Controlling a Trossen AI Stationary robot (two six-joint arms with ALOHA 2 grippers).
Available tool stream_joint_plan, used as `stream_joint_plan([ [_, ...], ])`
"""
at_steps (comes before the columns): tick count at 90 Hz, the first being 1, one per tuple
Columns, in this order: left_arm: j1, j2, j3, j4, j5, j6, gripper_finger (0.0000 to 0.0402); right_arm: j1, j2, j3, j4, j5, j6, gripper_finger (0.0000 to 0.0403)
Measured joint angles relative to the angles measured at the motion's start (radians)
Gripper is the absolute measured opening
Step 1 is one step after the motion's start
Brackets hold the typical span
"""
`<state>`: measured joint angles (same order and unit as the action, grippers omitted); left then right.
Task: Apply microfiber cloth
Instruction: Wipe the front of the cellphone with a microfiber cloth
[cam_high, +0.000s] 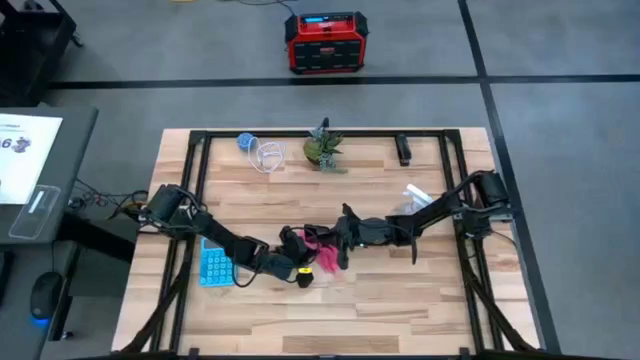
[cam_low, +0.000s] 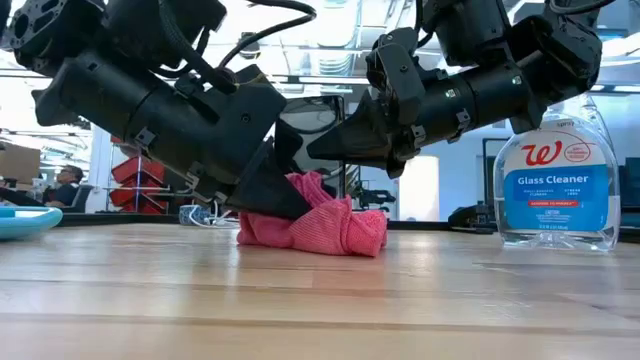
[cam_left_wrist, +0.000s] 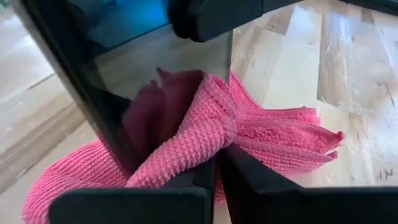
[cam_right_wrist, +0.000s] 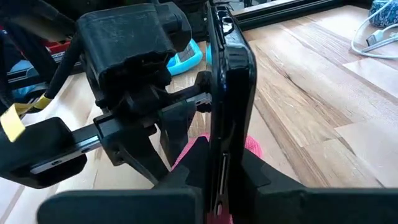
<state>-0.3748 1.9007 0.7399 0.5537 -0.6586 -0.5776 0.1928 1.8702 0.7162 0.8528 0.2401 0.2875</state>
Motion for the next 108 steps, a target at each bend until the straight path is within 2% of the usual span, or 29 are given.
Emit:
stream_joint_plan([
  [15,0.000,0.000,0.003,-0.034,-0.012,-0.013,0.0000,0.000,0.000,0.000,0.000,-0.001,0.000,0.0016],
  [30,-0.023,-0.002,0.005,-0.166,-0.061,-0.117,0.0000,0.002,0.000,0.000,0.000,0.000,0.001,0.0016],
  [48,-0.088,-0.002,0.004,-0.312,-0.149,-0.264,0.0000,0.003,0.000,0.000,-0.003,0.005,0.000,0.0016],
  [65,-0.169,-0.028,0.000,-0.355,-0.139,-0.324,0.0000,0.004,-0.004,0.000,-0.001,0.010,0.001,0.0016],
  [91,-0.254,-0.224,-0.001,-0.511,-0.116,-0.303,0.0000,0.005,-0.106,-0.001,-0.049,0.005,-0.003,0.0016],
  [108,-0.269,-0.312,0.000,-0.458,-0.129,-0.184,0.0024,0.005,-0.166,-0.001,-0.120,0.010,-0.007,0.0016],
])
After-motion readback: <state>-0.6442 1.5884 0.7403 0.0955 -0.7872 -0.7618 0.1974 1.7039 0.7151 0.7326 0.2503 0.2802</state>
